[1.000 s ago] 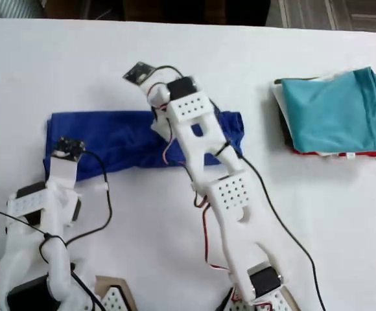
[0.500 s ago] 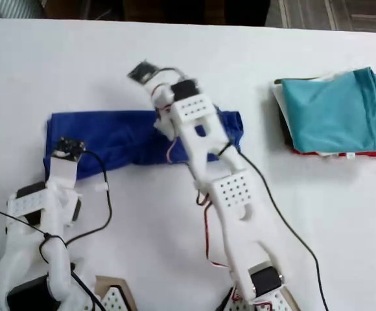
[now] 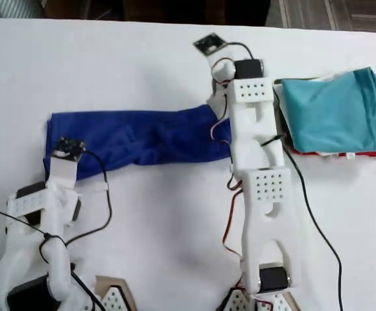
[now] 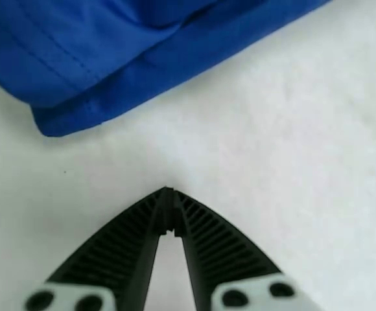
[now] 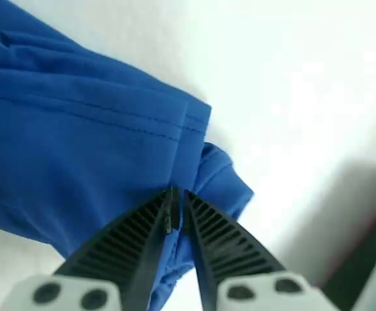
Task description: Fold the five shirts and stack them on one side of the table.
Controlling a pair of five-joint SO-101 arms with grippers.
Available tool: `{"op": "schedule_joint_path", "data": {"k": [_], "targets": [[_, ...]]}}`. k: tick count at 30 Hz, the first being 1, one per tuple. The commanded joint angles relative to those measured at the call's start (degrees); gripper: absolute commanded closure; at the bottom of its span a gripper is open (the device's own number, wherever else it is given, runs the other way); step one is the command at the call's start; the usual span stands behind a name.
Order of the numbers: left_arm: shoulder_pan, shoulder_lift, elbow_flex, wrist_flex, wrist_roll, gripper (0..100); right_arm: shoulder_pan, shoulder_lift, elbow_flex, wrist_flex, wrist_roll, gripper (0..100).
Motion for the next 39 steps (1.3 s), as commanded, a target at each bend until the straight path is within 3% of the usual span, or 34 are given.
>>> {"op": "schedule_joint_path", "data": {"k": [1,9,18,27,35,39], "targets": [[-0.53,-1.58,-0.04,-0.70,0.26,97,1.71,0.84,-2.11,0.13,0.00,97.8],[-0.53,-1.58,-0.04,-0.70,0.26,97,6.29,-6.46,-2.20,0.66,-0.35,97.8],[-0.53,-1.58,-0.04,-0.70,0.26,97,-3.03,-14.11,-1.41,3.65,-4.92,97.8],[-0.53,-1.58,-0.04,-0.70,0.26,97,-3.82,-14.81,15.03,3.65,-4.84,97.8],[-0.53,-1.58,-0.04,-0.70,0.26,97,0.48,-14.20,15.74,3.65,-4.66,97.8],[-0.53,-1.58,-0.04,-0.70,0.26,97,2.77,-14.81,17.41,3.65,-1.05,97.8]]}}
